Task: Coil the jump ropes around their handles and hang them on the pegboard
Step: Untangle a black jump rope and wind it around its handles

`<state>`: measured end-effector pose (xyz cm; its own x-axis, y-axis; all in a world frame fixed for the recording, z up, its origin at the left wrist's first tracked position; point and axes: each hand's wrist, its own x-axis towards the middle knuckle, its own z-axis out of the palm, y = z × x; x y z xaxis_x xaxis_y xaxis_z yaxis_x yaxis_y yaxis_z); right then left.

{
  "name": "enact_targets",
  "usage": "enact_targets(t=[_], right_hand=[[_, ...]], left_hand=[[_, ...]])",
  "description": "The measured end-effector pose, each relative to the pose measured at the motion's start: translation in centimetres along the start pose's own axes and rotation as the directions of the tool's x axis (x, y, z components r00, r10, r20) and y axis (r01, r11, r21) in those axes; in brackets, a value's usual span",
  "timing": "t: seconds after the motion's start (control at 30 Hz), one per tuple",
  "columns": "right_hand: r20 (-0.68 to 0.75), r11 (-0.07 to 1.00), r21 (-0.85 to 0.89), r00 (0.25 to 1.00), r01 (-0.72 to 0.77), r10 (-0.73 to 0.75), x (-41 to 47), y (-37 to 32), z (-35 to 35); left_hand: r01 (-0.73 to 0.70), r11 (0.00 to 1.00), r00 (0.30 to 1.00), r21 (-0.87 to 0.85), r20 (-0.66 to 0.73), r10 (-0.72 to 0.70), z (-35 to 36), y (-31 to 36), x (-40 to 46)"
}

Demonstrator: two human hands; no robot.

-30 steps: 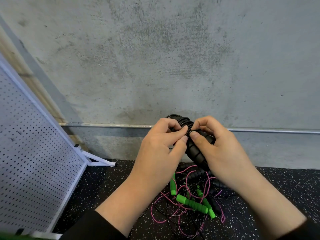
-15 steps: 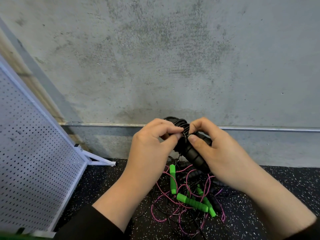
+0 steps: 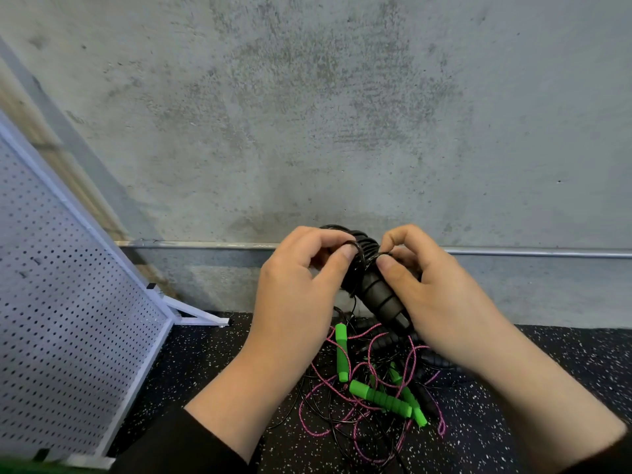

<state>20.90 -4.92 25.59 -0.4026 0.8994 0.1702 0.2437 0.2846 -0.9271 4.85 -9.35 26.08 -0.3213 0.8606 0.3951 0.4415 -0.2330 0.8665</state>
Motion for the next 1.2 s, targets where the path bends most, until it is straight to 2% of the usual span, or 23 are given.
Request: enact_targets(t=[0.13, 0.27, 0.43, 0.6, 0.8, 0.87, 0.9, 0.97, 1.03, 1.1, 1.2], right_hand=[[-0.043, 0.992, 0.117, 0.998, -0.043, 0.049, 0.2, 0.2, -0.3], [-0.085, 0.973, 0.22, 0.992, -0.07, 0.091, 0.2, 0.0, -0.2], [-0.123, 0.947, 0.304, 0.982, -0.102, 0.145, 0.3, -0.2, -0.3], [-0.109, 0.942, 0.306, 0.978, -0.136, 0.177, 0.2, -0.2, 0.2], [-0.12, 0.933, 0.318, 0.969, -0.167, 0.214, 0.3, -0.3, 1.2], [-0.139, 0.929, 0.331, 0.966, -0.163, 0.219, 0.3, -0.2, 1.4], [-0.152, 0.929, 0.333, 0.964, -0.159, 0.22, 0.4, -0.2, 1.4], [-0.164, 0.931, 0.33, 0.962, -0.156, 0.219, 0.4, -0.2, 1.3], [-0.156, 0.921, 0.355, 0.96, -0.163, 0.231, 0.4, -0.2, 1.2], [-0.143, 0.907, 0.382, 0.959, -0.174, 0.245, 0.4, -0.2, 1.0], [-0.152, 0.915, 0.368, 0.96, -0.166, 0.235, 0.4, -0.1, 0.9]], left_hand=[[0.067, 0.969, 0.997, -0.236, -0.012, -0.072, -0.2, -0.1, 0.1], [0.18, 0.854, 0.975, -0.487, -0.026, -0.22, 0.1, -0.5, 0.5], [0.196, 0.797, 0.974, -0.571, 0.023, -0.224, 0.3, -0.9, 0.2], [0.315, 0.683, 0.938, -0.659, 0.104, -0.332, 0.3, -0.8, 0.4], [0.291, 0.72, 0.941, -0.63, 0.054, -0.334, 0.8, -1.0, 0.3], [0.286, 0.72, 0.949, -0.632, 0.081, -0.305, 0.7, -0.8, 0.3], [0.279, 0.755, 0.957, -0.594, 0.106, -0.27, 0.7, -0.7, 0.3], [0.24, 0.873, 0.97, -0.424, 0.147, -0.195, 0.8, -0.8, 0.2], [0.173, 0.947, 0.978, -0.27, 0.162, -0.133, 0.9, -1.0, 0.1], [0.11, 0.975, 0.988, -0.191, 0.125, -0.087, 0.6, -1.0, 0.2], [0.061, 0.976, 0.996, -0.209, 0.081, -0.044, -0.1, -1.0, 0.5]])
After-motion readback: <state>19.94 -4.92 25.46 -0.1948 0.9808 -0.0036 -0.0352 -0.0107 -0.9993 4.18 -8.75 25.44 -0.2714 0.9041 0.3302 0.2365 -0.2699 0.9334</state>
